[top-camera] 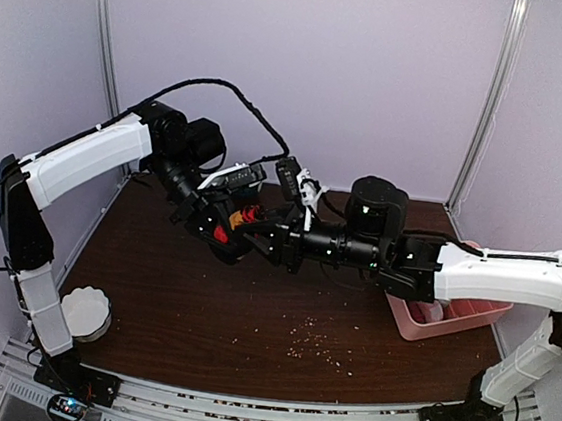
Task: Roll the socks
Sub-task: Pass from the left arm to the right, then place the sock in the storage box.
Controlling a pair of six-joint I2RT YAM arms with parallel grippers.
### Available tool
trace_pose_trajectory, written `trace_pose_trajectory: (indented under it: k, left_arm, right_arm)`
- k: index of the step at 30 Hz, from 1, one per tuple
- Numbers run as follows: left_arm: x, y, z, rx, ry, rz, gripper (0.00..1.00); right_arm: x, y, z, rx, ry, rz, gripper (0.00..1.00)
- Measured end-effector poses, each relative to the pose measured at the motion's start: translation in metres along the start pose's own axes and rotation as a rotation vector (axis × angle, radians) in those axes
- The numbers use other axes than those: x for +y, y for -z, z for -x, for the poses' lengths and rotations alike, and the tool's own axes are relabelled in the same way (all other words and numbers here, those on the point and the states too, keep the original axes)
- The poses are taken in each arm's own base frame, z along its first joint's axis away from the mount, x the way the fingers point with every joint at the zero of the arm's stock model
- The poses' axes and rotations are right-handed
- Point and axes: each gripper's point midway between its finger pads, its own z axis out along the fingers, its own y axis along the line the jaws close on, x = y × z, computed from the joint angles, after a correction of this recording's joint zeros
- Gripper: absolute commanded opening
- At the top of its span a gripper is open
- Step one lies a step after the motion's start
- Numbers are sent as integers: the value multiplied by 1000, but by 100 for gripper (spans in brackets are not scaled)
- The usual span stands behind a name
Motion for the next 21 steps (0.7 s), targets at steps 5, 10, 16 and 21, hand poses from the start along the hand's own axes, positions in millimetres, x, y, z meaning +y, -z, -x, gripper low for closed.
trace_pose_trajectory:
  k: [5,10,16,21]
  left_arm:
    - [1,-1,-3,10,2,-12,16]
    - [6,-2,-5,24,19,7,98]
    - [43,4,-25,159,84,204,98]
    - [82,29,-57,291,154,416,98]
  right_arm:
    - [-1,2,-2,20,-38,40,0]
    - [-3,4,-9,53,-40,41,0]
    - [-40,28,-28,177,-56,-120,0]
    - [-100,109,-25,223,-54,-455,0]
